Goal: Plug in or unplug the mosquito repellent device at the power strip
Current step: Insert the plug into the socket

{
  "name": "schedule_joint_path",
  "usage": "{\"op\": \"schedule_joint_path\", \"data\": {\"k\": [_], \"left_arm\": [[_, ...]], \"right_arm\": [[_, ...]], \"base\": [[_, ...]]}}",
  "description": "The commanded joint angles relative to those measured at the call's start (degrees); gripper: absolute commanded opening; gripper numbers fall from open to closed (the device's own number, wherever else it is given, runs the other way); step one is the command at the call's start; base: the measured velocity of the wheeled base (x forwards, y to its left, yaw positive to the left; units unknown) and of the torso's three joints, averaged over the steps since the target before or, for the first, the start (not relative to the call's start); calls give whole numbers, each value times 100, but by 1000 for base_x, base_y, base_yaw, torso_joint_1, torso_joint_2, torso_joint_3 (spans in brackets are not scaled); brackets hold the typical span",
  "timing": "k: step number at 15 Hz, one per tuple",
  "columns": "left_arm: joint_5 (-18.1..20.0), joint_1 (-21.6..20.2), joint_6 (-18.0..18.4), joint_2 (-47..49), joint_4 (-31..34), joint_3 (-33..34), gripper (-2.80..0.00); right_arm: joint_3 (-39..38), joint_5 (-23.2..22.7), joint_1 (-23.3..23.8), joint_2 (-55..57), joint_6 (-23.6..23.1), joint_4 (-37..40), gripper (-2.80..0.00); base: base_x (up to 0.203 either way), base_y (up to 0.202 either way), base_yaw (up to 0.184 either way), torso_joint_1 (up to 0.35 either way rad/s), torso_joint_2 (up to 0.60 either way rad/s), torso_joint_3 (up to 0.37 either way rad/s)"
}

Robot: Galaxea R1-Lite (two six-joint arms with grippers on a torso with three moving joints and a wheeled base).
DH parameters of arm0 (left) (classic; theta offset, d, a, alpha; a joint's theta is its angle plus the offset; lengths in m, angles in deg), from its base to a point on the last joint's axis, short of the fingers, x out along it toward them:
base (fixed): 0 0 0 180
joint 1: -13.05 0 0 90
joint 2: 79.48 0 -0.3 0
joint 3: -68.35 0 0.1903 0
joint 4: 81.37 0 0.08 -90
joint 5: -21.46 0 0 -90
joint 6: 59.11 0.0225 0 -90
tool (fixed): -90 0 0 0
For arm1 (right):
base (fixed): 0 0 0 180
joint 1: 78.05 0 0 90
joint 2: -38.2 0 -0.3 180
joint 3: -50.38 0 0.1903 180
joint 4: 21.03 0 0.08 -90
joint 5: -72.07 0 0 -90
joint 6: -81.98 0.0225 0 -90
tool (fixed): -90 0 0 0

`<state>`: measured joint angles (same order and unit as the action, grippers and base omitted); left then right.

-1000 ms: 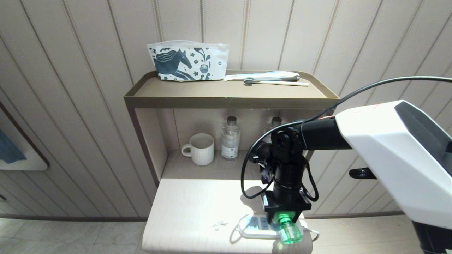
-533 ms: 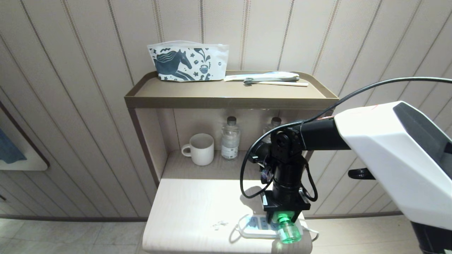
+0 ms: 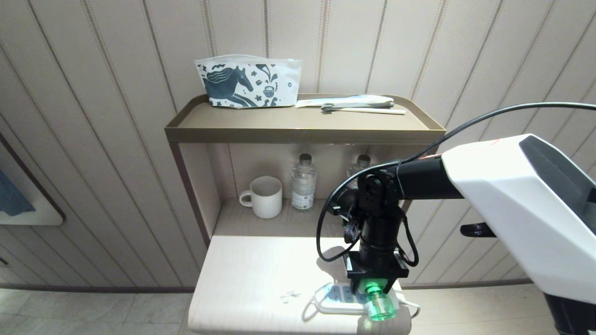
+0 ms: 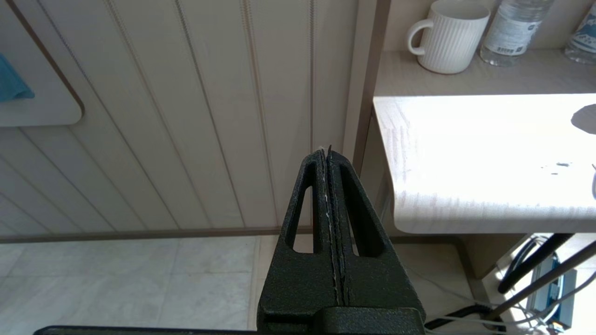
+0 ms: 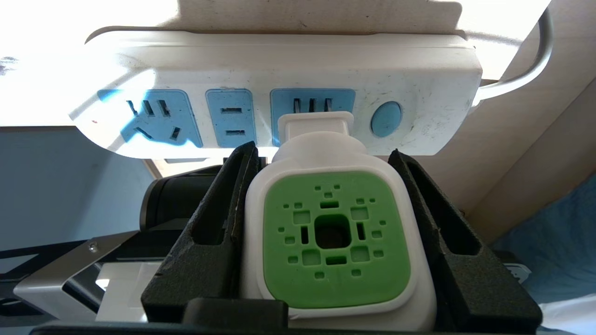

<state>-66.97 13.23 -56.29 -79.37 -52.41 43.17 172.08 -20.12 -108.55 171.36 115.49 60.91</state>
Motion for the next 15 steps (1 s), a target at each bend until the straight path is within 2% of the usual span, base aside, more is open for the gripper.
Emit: {"op": "schedule_joint_path", "data": {"k": [1, 15], "left_arm": [[2, -1, -1, -2, 3, 3, -280], [2, 4, -1, -2, 3, -3, -280]], "right_arm": [[-42, 0, 0, 52, 21, -4, -280], [-104, 23, 115, 90, 15, -135, -280]], "base": [[0, 0, 0, 0, 0, 0], [0, 0, 0, 0, 0, 0]]}}
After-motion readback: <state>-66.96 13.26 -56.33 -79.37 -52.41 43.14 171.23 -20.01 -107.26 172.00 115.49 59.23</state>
